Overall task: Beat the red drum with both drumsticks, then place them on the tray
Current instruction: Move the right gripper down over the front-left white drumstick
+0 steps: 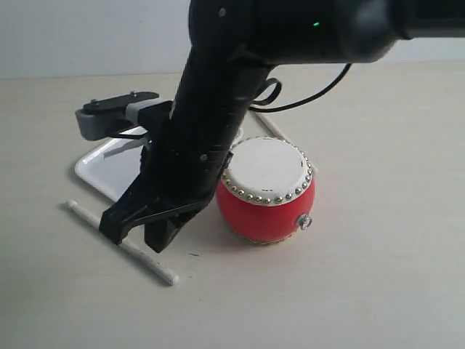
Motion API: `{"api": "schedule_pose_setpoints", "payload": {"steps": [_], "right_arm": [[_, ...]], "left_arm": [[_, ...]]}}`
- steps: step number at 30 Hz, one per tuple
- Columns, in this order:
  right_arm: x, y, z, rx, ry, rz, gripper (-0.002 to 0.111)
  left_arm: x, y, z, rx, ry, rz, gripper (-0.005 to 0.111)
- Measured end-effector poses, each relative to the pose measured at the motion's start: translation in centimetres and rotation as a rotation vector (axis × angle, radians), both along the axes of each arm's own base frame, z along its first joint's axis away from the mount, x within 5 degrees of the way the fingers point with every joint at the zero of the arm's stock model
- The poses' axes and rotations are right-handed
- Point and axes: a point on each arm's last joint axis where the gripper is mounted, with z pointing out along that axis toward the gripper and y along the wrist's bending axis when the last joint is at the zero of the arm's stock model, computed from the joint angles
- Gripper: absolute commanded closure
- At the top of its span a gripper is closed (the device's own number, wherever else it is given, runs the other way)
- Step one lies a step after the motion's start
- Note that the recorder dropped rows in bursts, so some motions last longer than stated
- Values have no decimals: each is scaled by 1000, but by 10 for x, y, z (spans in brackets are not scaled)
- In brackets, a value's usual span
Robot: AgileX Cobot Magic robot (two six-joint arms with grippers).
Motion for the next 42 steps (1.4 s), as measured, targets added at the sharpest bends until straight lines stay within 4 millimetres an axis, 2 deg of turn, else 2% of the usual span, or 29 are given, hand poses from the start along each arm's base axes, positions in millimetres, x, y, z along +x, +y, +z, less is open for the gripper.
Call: {"api": "schedule_pose_setpoints", "payload": {"steps": [4, 9, 12, 19, 24, 28, 42], "right_arm": [[8, 15, -20, -22, 23, 10, 104], [17, 25, -47, -60, 58, 19, 79], [19, 29, -61, -76, 78, 36, 69], [30, 38, -81, -75, 36, 28, 69], [39, 41, -85, -58, -53, 17, 69], [41, 41, -104, -97, -48, 26, 69], [41, 42, -112, -105, -44, 25, 74]], "left_arm": [[-1, 0, 0, -7, 3, 4, 107], [-3, -1, 4, -9, -15, 3, 107], [-5, -1, 8, -11, -33, 4, 107], [-9, -1, 12, -12, -54, 2, 107], [-10, -1, 12, -14, -42, -4, 107], [-10, -1, 12, -15, -41, -2, 107], [-10, -1, 11, -16, -40, -3, 107]]}}
